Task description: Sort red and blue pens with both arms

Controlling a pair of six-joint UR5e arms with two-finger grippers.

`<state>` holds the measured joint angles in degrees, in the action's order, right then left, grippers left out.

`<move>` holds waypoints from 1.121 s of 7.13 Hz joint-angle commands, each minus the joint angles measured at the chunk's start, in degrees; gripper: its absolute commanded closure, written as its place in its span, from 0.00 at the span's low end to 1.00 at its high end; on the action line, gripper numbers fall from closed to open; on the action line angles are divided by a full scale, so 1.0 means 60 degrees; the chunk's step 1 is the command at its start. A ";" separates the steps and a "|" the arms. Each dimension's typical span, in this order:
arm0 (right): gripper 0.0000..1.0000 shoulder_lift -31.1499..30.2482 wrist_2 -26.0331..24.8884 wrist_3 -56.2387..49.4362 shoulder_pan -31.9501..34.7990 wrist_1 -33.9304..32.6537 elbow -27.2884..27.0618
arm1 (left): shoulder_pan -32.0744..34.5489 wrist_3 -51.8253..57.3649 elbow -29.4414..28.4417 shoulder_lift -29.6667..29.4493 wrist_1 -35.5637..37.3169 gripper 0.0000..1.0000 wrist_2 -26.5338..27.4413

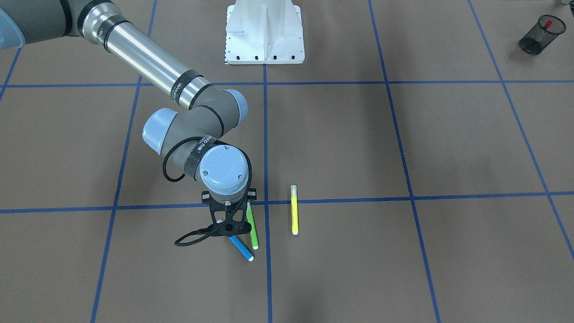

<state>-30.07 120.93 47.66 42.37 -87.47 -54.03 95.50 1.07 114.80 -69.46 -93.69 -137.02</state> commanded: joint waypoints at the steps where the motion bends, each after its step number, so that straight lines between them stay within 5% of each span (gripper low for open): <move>1: 0.46 -0.0056 0.0046 -0.2144 0.0261 -0.0011 -0.0034 | 0.0007 -0.0002 -0.0060 0.0019 0.0000 0.00 0.0000; 4: 0.38 -0.0085 0.0339 -0.5021 0.0483 -0.0026 0.0287 | 0.0007 0.0013 -0.0090 0.0019 0.0000 0.00 0.0029; 7: 0.45 0.0016 0.0368 -0.5834 0.0468 0.0265 0.0740 | 0.0007 0.0013 -0.0075 0.0019 0.0000 0.00 0.0030; 8: 0.46 0.0032 0.0368 -0.5819 0.0468 0.1210 0.1395 | 0.0007 0.0013 -0.0090 0.0019 0.0000 0.00 0.0030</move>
<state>-30.13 123.13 13.08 45.21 -84.96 -49.26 95.54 1.14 114.28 -69.35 -93.69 -136.85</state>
